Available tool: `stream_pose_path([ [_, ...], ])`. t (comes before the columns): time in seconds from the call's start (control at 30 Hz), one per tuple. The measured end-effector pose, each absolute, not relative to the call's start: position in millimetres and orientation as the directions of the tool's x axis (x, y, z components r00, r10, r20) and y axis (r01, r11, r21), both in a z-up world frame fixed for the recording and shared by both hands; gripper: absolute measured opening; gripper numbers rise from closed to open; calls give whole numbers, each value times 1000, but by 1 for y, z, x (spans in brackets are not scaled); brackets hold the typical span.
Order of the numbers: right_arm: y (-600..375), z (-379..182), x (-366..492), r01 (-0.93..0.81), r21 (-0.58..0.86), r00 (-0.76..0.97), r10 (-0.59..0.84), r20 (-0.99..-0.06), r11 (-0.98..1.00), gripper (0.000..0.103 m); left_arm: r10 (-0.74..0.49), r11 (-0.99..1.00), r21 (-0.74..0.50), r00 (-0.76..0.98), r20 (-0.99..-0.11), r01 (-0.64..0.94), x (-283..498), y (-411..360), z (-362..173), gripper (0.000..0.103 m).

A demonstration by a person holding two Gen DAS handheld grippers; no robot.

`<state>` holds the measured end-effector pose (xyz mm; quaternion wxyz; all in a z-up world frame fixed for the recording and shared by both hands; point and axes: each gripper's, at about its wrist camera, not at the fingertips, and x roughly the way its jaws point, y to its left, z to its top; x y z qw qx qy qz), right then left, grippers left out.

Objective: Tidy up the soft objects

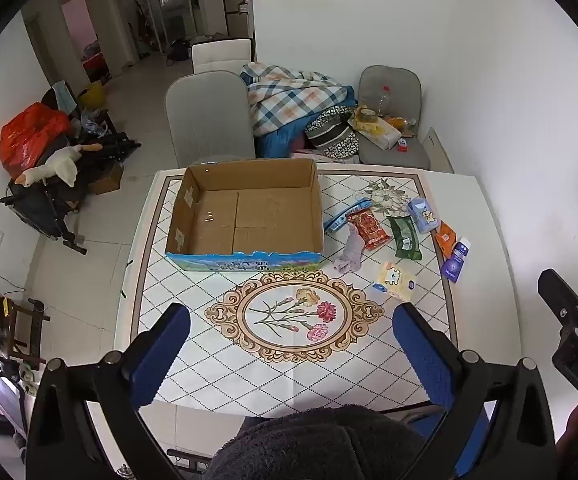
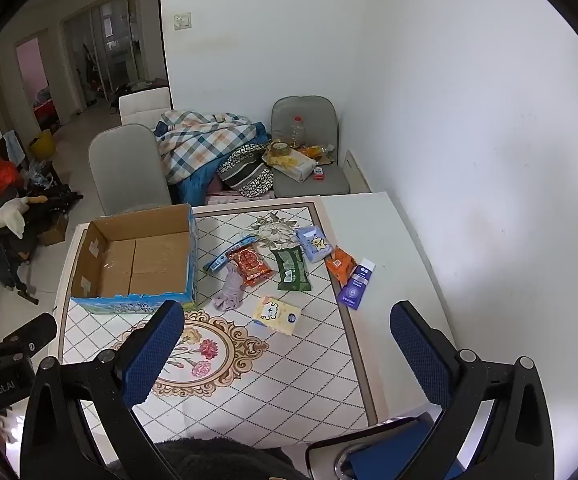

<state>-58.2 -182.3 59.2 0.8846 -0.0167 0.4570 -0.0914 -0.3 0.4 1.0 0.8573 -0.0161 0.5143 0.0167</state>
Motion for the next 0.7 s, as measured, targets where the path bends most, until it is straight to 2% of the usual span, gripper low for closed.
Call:
stream_pose_path([
  [0.7, -185, 71, -69, 150, -122, 595, -188, -781, 981, 103, 32, 999, 7, 525, -850, -49, -8, -1, 11, 103],
])
